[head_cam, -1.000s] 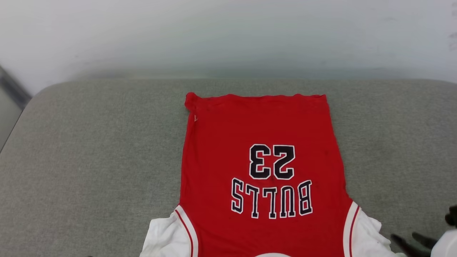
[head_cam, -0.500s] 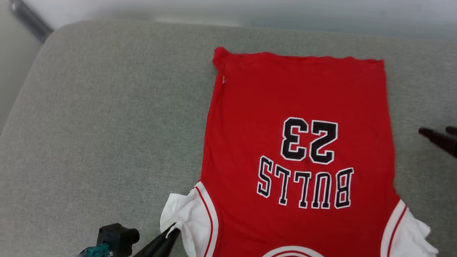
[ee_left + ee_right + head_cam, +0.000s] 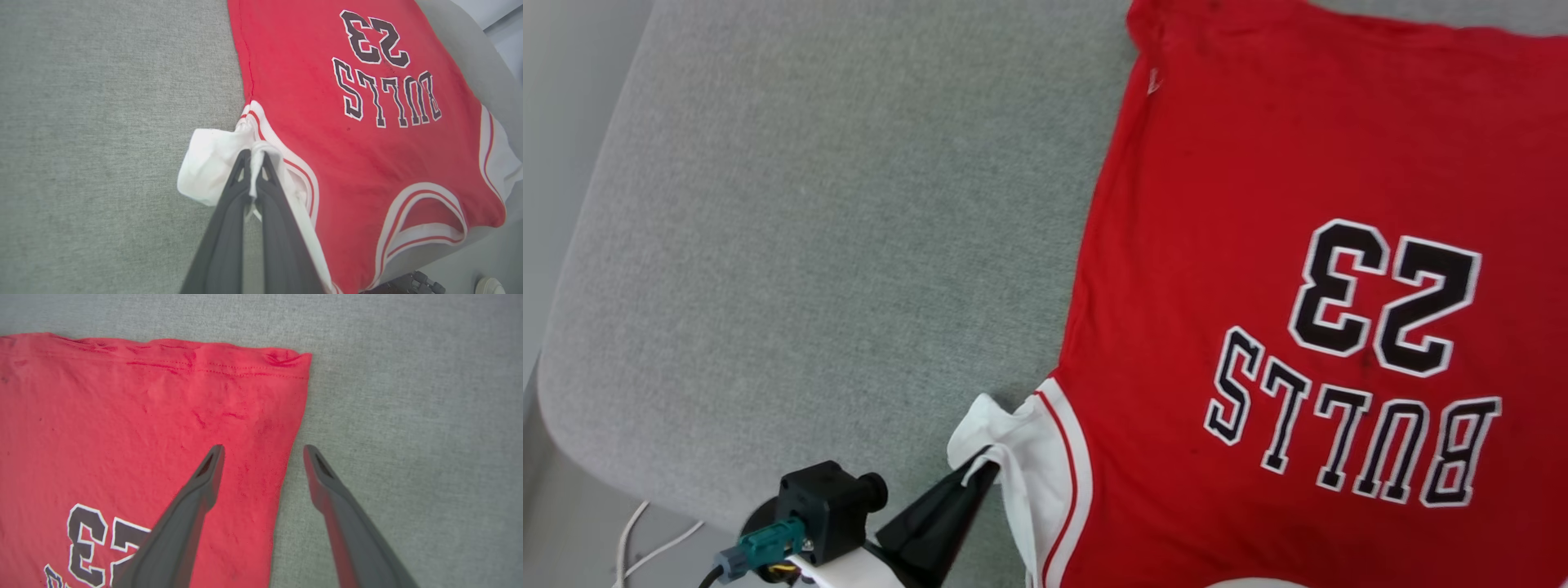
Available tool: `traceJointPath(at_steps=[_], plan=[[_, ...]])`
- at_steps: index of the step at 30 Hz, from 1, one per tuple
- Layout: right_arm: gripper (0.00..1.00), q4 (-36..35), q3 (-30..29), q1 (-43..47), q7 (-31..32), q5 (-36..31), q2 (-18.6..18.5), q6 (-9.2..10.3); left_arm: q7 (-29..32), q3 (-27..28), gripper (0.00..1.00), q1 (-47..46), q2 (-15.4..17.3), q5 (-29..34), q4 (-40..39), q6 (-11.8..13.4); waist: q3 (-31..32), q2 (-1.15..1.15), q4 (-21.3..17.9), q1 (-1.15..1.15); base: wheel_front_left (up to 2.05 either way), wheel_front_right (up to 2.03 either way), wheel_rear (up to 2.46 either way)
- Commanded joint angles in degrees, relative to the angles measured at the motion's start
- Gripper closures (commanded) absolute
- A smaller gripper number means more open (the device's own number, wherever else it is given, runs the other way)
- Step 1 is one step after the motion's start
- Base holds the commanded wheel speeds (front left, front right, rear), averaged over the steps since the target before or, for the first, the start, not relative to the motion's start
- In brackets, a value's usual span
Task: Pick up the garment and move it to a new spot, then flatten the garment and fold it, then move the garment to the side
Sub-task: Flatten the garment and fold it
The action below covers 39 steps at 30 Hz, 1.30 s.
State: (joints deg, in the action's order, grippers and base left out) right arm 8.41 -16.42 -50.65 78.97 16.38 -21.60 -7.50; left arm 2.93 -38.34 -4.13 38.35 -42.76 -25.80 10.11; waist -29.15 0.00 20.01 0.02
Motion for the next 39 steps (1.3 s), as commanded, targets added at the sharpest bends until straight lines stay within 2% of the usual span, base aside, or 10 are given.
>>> traceJointPath(at_steps=[1,4,11,13,14,17,24,32,39], plan=[[0.0,0.9,0.2,-1.4,0.0,-1.7,-0.5,0.01,-0.4,0.1,1.0,-0.7,-1.3,-1.2,-0.3,-0.4,-3.1,0.0,2.9,-0.02,0.0,0.0,0.0],[0.0,2.4,1.2,-2.8,0.1,-3.9,-1.8,0.02,-0.8,0.3,1.0,-1.7,-1.4,-0.6,0.9,-0.6,-4.6,0.0,4.0,-0.02,0.0,0.0,0.0],[0.0,4.8,2.5,-2.3,0.8,-5.2,-0.7,0.02,-2.5,-1.1,1.0,-2.8,-4.1,-0.6,3.1,-2.2,-6.4,0.0,5.4,-0.02,0.0,0.0,0.0],[0.59,5.4,2.8,-1.3,1.2,-5.4,-0.5,0.01,-2.8,-1.5,1.0,-3.2,-4.6,-0.5,3.7,-2.5,-6.5,0.0,5.5,-0.02,0.0,0.0,0.0],[1.0,5.5,3.0,-0.7,1.3,-5.5,-0.6,0.01,-2.8,-1.6,1.0,-3.3,-4.8,-0.5,4.0,-2.6,-6.5,0.0,5.6,-0.02,0.0,0.0,0.0],[1.0,6.2,3.2,2.2,1.2,-5.7,-2.0,0.02,-3.1,-1.6,1.0,-3.6,-5.4,-0.7,5.1,-2.9,-5.8,0.0,5.4,-0.02,0.0,0.0,0.0],[1.0,6.8,2.8,5.9,-1.2,-5.0,-1.7,0.02,-3.6,-0.8,1.0,-3.7,-4.8,-0.7,6.0,-2.2,-2.2,0.0,2.9,-0.02,0.0,0.0,0.0],[1.0,5.8,3.5,13.8,-3.9,-1.4,-0.9,0.03,-3.3,0.2,1.0,-2.2,-2.9,-0.6,6.4,-1.1,4.8,0.0,-2.5,-0.02,0.0,0.0,0.0],[1.0,3.6,7.1,24.5,-7.2,4.3,-1.1,0.02,-2.9,0.5,1.0,-0.1,-2.1,-1.8,7.7,0.3,12.1,0.0,-8.3,-0.02,0.0,0.0,0.0]])
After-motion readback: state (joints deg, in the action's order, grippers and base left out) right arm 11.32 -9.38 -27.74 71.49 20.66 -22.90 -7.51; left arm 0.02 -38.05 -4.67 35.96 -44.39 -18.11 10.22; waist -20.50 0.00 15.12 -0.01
